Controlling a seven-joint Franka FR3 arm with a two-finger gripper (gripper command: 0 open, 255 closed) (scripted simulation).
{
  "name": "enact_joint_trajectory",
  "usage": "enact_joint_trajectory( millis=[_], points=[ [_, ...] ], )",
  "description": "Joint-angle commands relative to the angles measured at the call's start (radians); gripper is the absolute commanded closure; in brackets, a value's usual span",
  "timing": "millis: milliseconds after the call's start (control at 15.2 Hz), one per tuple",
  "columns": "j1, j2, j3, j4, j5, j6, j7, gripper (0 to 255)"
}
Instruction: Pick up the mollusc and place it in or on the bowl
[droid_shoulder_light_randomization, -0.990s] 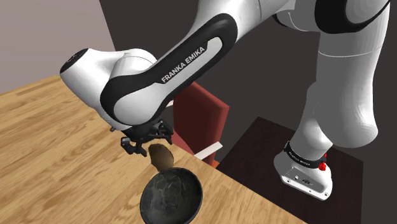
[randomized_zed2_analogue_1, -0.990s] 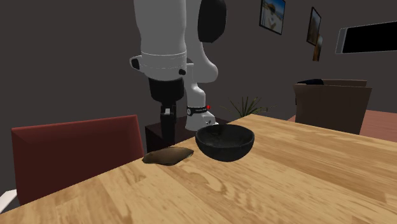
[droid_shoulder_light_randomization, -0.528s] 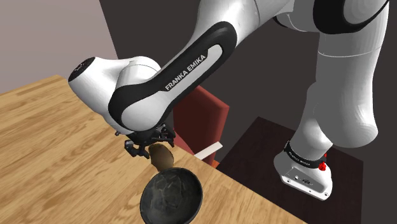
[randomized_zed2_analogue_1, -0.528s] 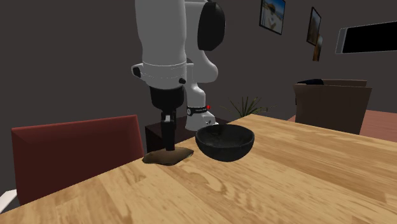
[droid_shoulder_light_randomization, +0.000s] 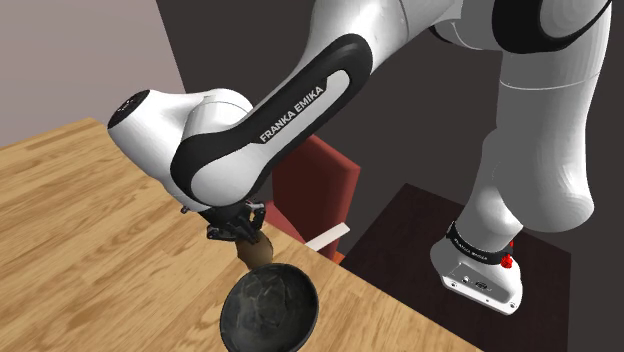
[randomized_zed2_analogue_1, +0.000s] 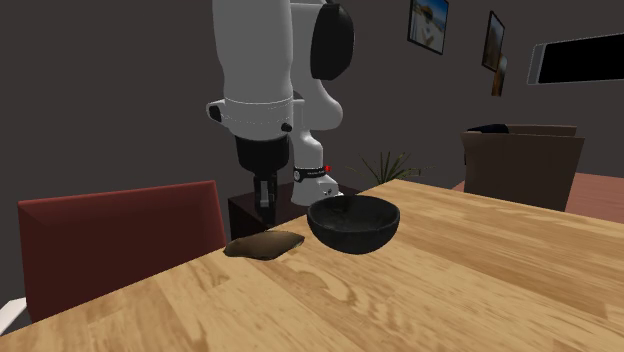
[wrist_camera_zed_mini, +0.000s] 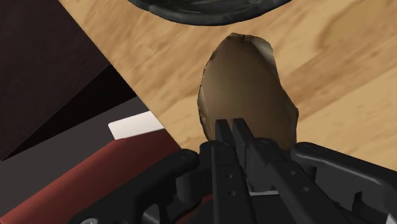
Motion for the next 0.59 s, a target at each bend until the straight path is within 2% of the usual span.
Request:
enact_joint_trajectory(
  millis=[0,264,330,462,528],
  points=[
    [0.0,0.0,0.0,0.0,0.0,0.0,0.0,255],
    [0.0,0.0,0.0,0.0,0.0,0.0,0.0,255],
    [0.0,0.0,0.0,0.0,0.0,0.0,0.0,0],
    [-0.019,-0.165,0.028,-0.291,0.014,0.359,0.034,0],
    [-0.019,-0.218,0.036,-0.402,0.008,0.516,0.059,0]
  ],
)
